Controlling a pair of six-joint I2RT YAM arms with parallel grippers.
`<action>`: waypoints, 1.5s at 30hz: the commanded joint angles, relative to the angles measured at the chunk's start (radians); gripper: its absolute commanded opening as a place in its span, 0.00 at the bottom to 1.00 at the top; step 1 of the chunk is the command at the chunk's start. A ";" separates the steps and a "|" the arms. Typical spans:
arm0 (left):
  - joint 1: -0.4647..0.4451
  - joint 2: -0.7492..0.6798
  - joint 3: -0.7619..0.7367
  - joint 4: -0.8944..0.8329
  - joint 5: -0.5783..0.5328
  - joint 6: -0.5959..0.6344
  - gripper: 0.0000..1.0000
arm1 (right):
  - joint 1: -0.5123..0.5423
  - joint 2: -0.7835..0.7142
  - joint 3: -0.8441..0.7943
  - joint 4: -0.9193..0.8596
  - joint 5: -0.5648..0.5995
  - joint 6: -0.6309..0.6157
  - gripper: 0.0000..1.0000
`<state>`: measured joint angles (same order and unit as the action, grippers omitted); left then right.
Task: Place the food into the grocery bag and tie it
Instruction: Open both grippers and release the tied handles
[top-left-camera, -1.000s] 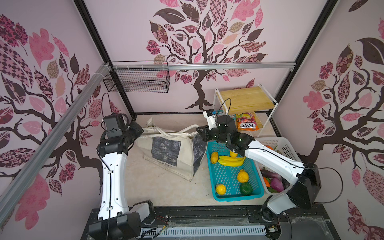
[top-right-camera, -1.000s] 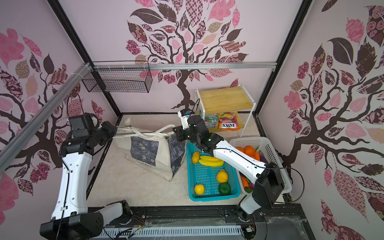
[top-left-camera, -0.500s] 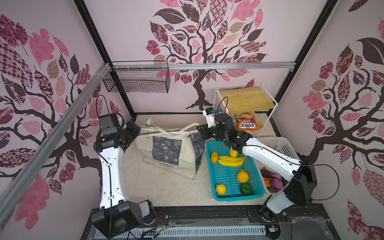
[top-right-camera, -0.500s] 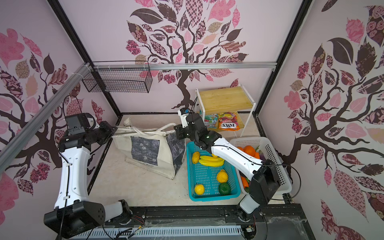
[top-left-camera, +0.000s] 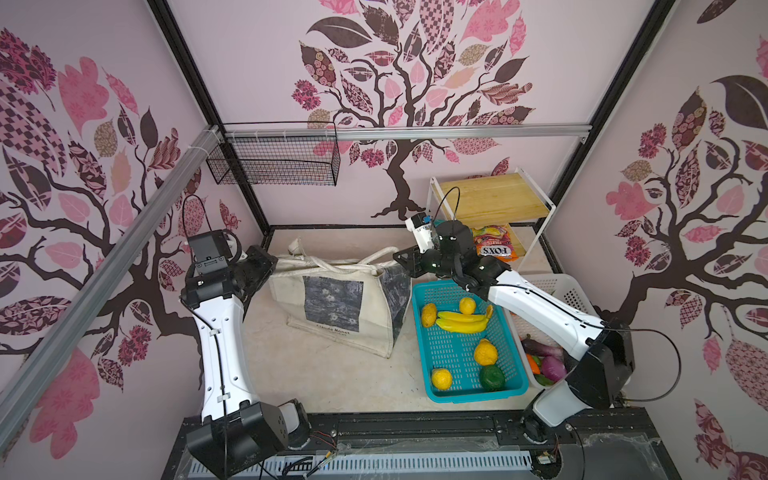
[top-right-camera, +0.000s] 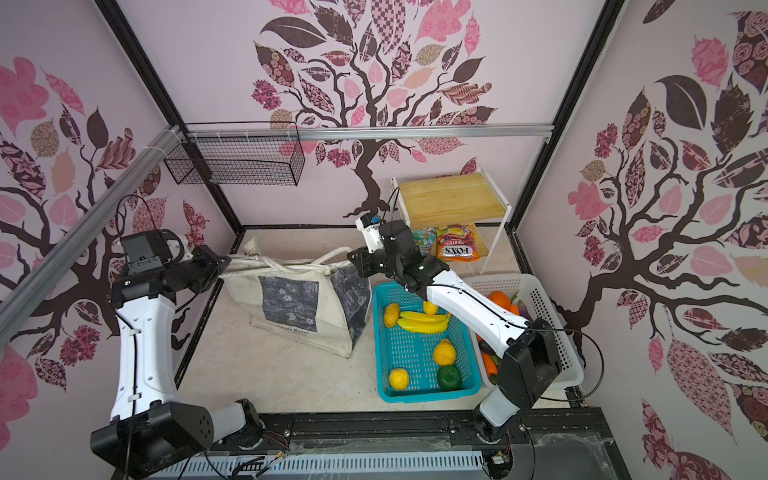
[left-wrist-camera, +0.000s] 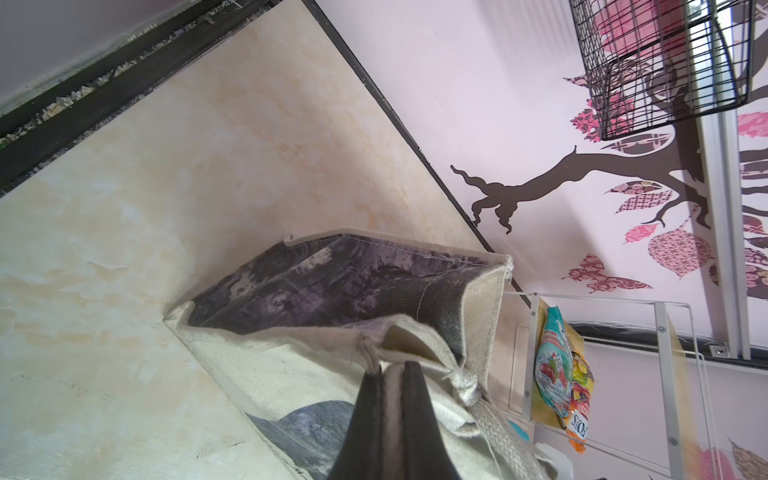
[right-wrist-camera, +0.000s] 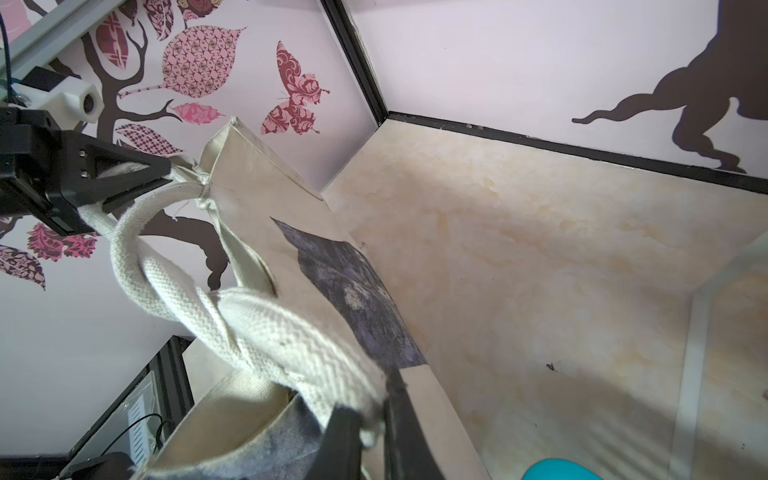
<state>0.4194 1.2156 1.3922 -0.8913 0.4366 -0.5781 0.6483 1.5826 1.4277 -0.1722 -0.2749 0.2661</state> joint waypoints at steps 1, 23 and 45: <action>0.145 -0.017 -0.013 0.193 -0.361 0.046 0.00 | -0.213 -0.062 -0.037 -0.188 0.299 -0.026 0.00; 0.137 0.005 -0.080 0.259 -0.052 0.067 0.00 | -0.142 -0.059 -0.016 -0.113 0.163 -0.085 0.07; 0.139 -0.078 -0.090 0.192 0.018 0.063 0.86 | -0.094 -0.269 -0.078 -0.089 0.049 -0.124 0.75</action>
<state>0.5522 1.1748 1.3052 -0.6830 0.4728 -0.5434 0.5541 1.3727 1.3712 -0.2436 -0.2249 0.1467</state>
